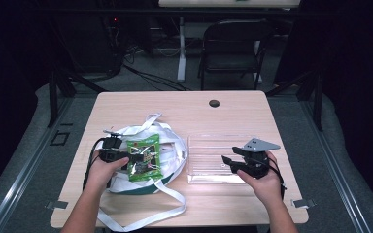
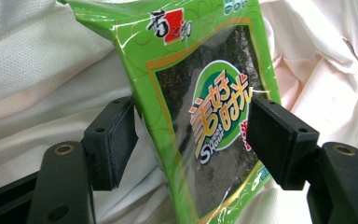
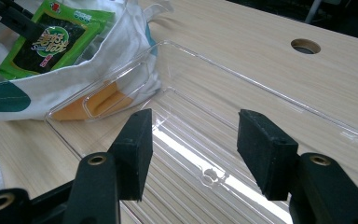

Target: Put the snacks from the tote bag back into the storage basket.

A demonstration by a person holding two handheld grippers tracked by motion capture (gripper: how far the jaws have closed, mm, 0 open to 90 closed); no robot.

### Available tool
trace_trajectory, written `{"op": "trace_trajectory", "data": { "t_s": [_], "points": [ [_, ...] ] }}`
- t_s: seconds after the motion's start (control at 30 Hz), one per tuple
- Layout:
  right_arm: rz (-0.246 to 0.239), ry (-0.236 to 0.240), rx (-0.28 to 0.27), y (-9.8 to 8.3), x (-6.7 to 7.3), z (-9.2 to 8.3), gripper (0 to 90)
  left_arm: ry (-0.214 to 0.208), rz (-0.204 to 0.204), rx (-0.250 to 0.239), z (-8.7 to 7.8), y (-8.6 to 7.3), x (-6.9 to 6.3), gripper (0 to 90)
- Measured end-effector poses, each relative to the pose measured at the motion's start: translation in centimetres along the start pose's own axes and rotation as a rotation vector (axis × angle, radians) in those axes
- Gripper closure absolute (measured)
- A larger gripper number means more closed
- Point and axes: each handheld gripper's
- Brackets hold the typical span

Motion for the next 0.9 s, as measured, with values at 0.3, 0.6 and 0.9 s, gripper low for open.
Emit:
{"op": "trace_trajectory", "data": {
  "t_s": [0.3, 0.6, 0.9],
  "points": [
    [-0.002, 0.001, -0.003, 0.0, 0.0, 0.1, 45.2, -0.005, -0.011, -0.011, 0.9, -0.2, 0.0, 35.7],
    [-0.002, 0.001, -0.002, 0.0, 0.1, 0.1, 45.2, -0.008, -0.004, 0.001, 1.6, -0.3, -0.2, 36.9],
    [-0.003, 0.000, -0.004, 0.0, 0.1, 0.1, 45.2, -0.039, 0.006, -0.011, 1.0, -0.2, -0.3, 47.8]
  ]
}}
Point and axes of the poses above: each handheld gripper's, and its own axes: z roughly forward along the jaws, y roughly out of its top, x roughly to its left, and after that the axes turned 5 degrees about z, right-handed
